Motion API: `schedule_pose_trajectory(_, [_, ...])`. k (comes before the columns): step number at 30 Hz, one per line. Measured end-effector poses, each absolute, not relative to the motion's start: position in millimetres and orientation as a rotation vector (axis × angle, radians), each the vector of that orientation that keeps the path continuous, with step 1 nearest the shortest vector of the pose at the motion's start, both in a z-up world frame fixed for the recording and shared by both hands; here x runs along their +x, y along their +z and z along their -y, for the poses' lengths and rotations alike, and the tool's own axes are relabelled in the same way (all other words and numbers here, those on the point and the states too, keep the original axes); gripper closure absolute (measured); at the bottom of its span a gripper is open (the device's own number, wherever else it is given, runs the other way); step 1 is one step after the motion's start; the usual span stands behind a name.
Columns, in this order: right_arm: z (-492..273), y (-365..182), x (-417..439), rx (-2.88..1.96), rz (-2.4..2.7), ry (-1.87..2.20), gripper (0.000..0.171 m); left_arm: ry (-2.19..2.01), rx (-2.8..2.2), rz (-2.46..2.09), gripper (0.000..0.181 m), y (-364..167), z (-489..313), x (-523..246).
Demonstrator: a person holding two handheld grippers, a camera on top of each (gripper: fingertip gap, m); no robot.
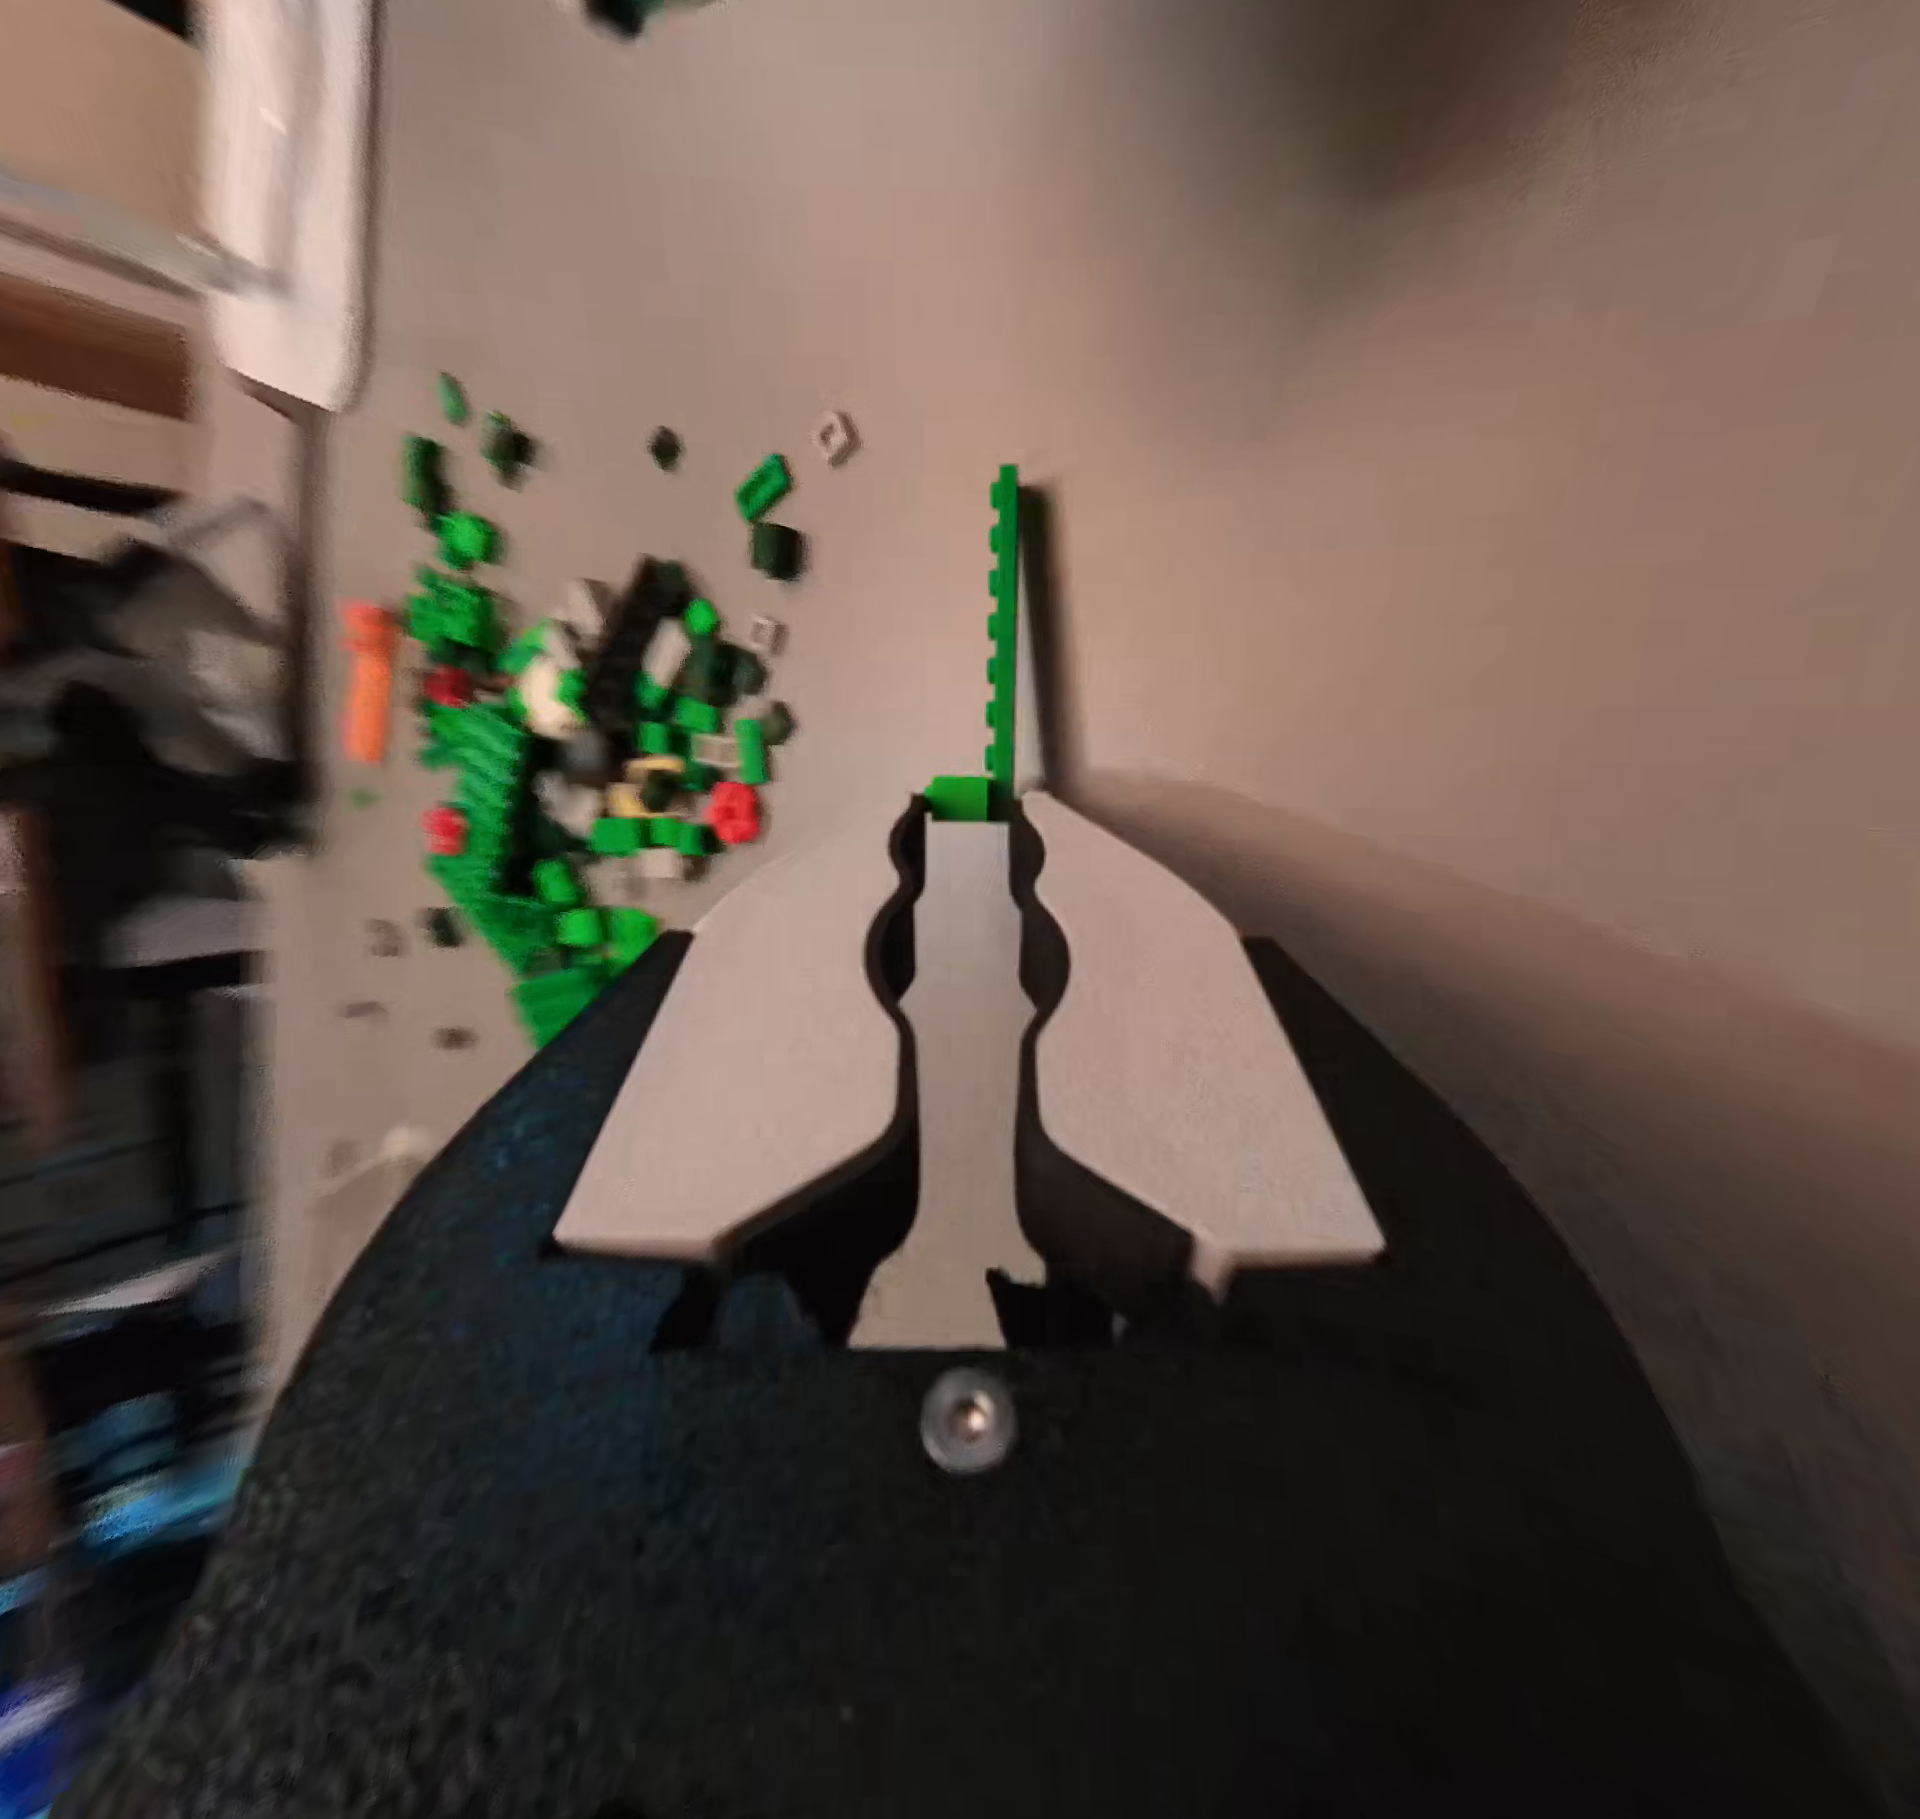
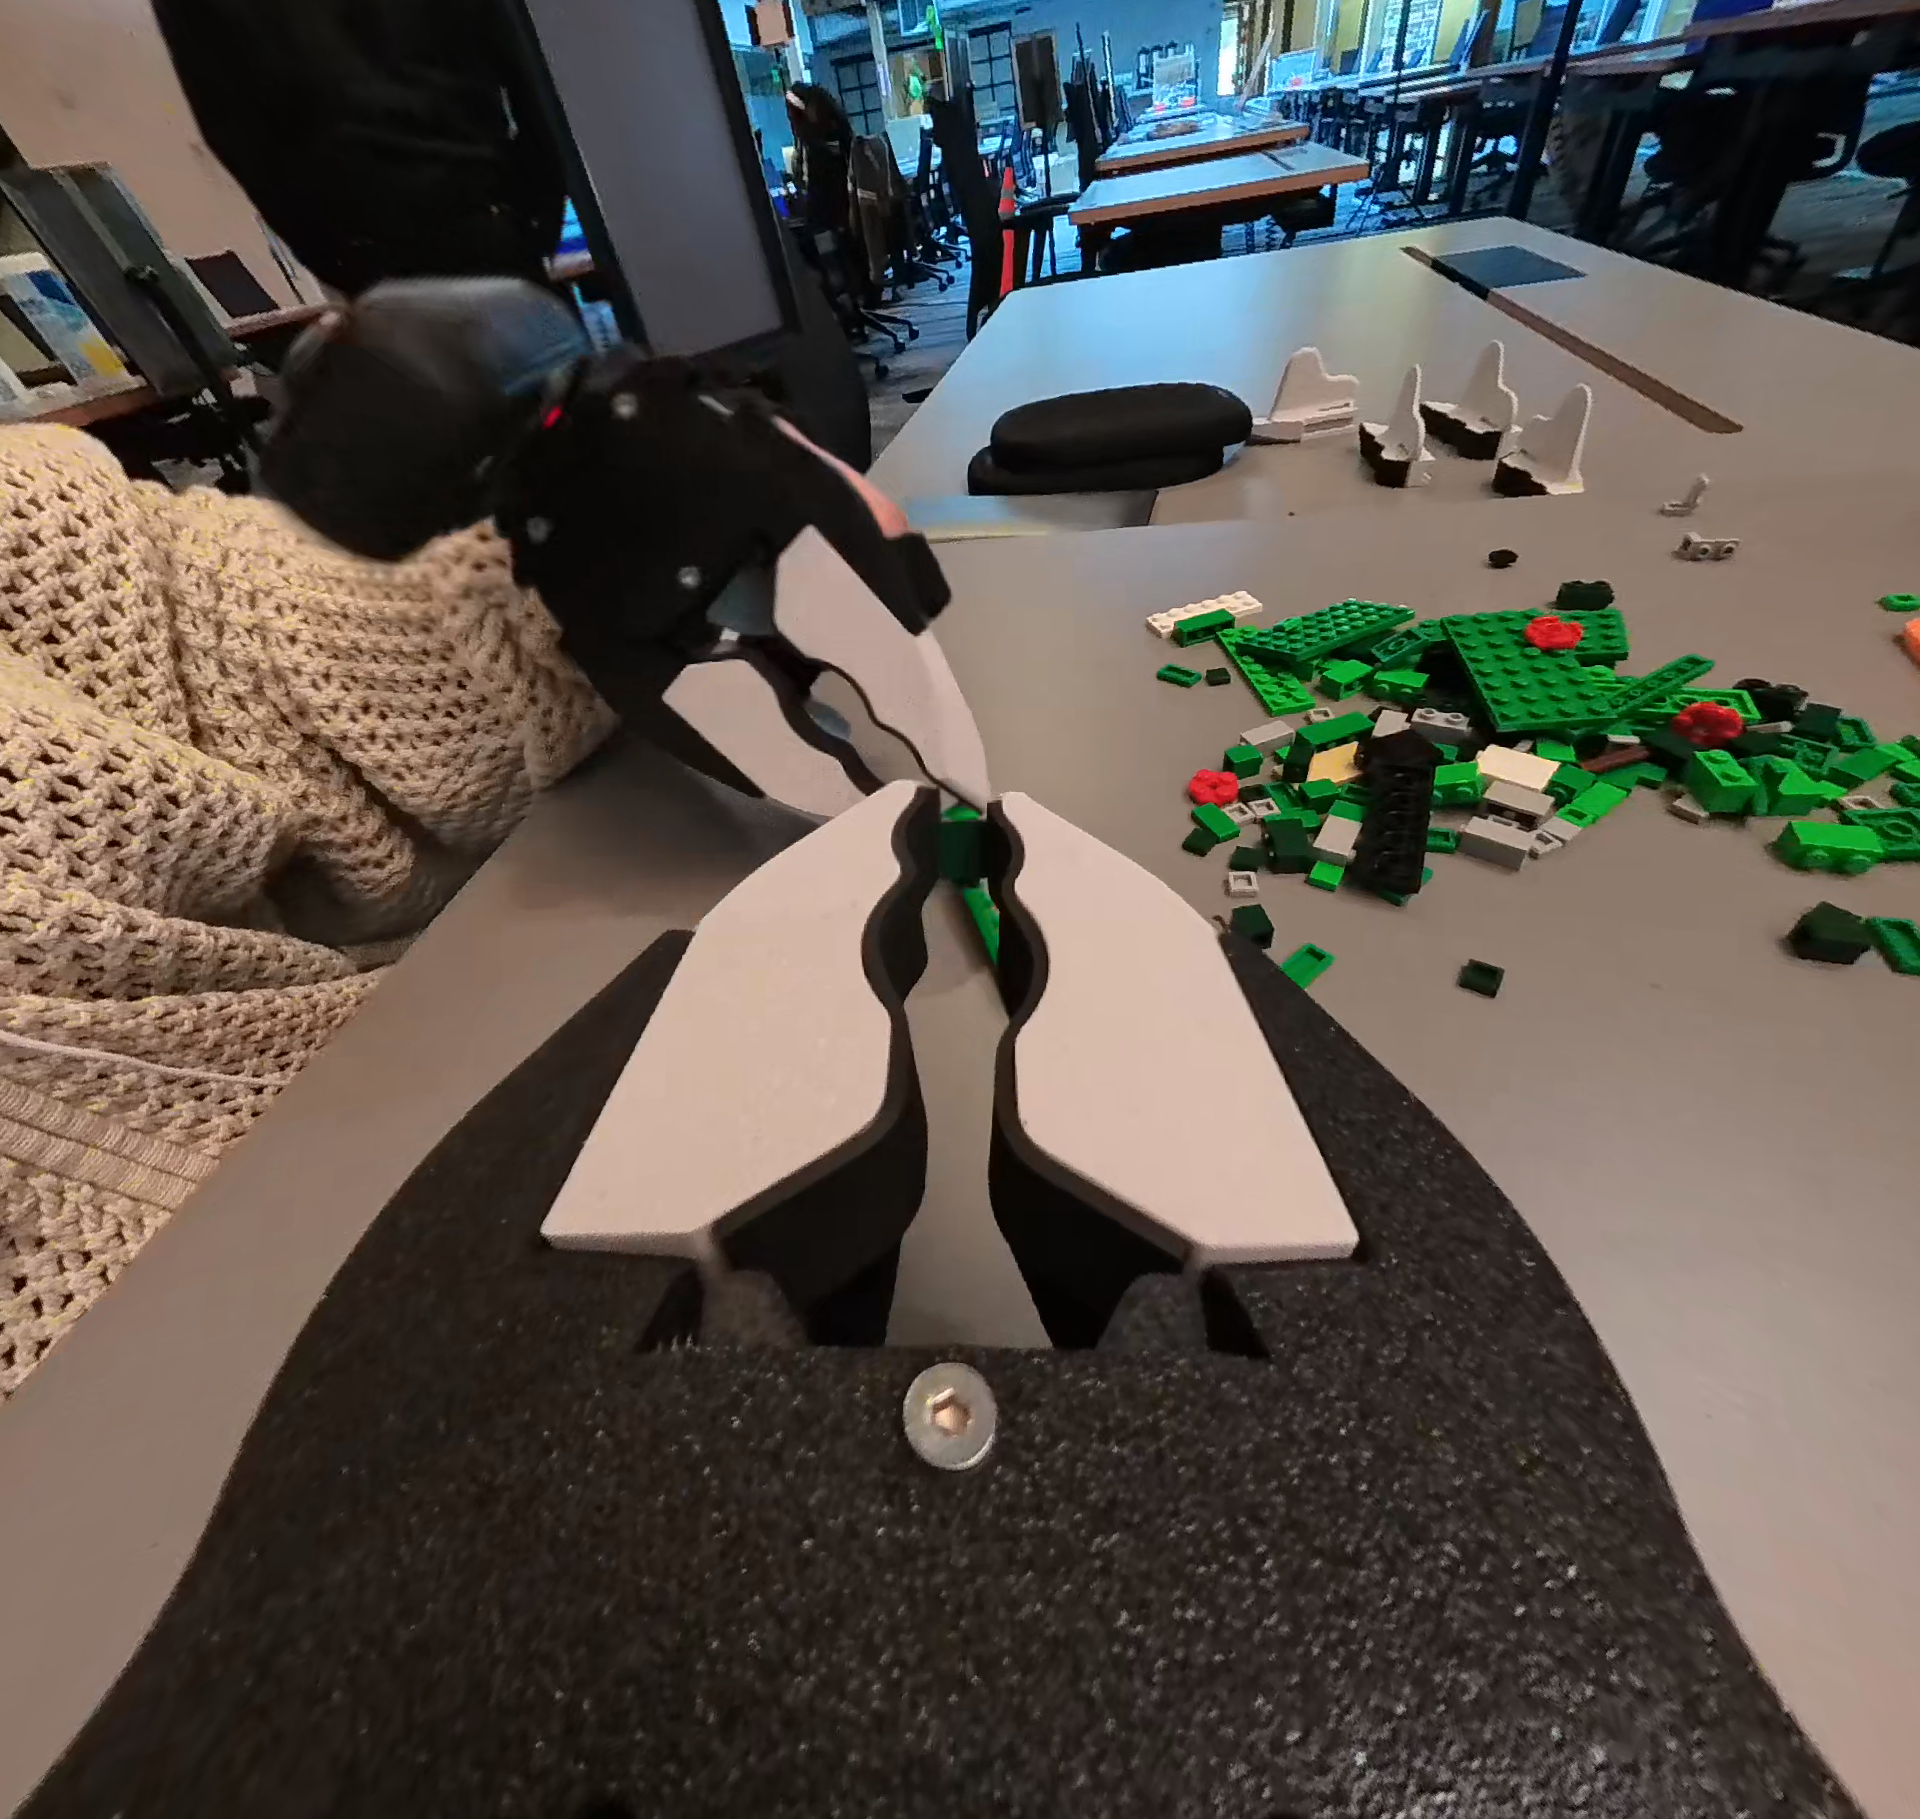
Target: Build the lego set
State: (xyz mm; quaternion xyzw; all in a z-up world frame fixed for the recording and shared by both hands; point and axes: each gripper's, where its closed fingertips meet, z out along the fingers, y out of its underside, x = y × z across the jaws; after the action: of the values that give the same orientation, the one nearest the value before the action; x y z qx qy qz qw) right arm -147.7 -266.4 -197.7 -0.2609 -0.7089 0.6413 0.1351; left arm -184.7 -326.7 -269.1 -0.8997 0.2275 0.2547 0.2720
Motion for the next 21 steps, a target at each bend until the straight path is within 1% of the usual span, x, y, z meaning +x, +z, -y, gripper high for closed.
schedule_pose_trajectory(3, [262.8,-197.3,-150.0,-0.757,2.039,1.837,0.163,1.079,-2.318,-0.877,0.167,-266.0,326.8,-193.5])
schedule_pose_trajectory(6, [260.3,-198.0,-151.2,-0.744,2.037,1.803,0.163,1.211,-2.297,-1.033,0.166,-274.0,332.8,-192.1])
schedule_pose_trajectory(8, [259.7,-200.4,-151.5,-0.738,2.047,1.780,0.163,1.101,-2.338,-0.972,0.168,-275.5,335.9,-186.3])
schedule_pose_trajectory(11, [261.5,-201.8,-149.6,-0.720,2.063,1.784,0.163,0.909,-2.354,-0.820,0.150,-269.1,335.5,-180.4])
schedule_pose_trajectory(13, [266.1,-197.9,-143.3,-0.667,2.078,1.832,0.163,0.812,-2.342,-0.717,0.151,-260.9,332.7,-178.3])
schedule_pose_trajectory(15, [273.5,-189.5,-131.7,-0.580,2.091,1.933,0.163,0.719,-2.222,-0.633,0.152,-240.6,318.2,-166.7])
schedule_pose_trajectory(17, [280.7,-183.2,-118.5,-0.498,2.127,2.035,0.163,0.683,-2.005,-0.609,0.154,-207.6,299.8,-146.8])
schedule_pose_trajectory(19, [287.1,-180.7,-104.9,-0.422,2.185,2.117,0.163,0.729,-1.818,-0.664,0.155,-180.5,289.7,-128.0])
schedule_pose_trajectory(21, [291.4,-181.5,-97.7,-0.383,2.226,2.145,0.163,0.781,-1.721,-0.742,0.155,-168.9,284.3,-113.4])
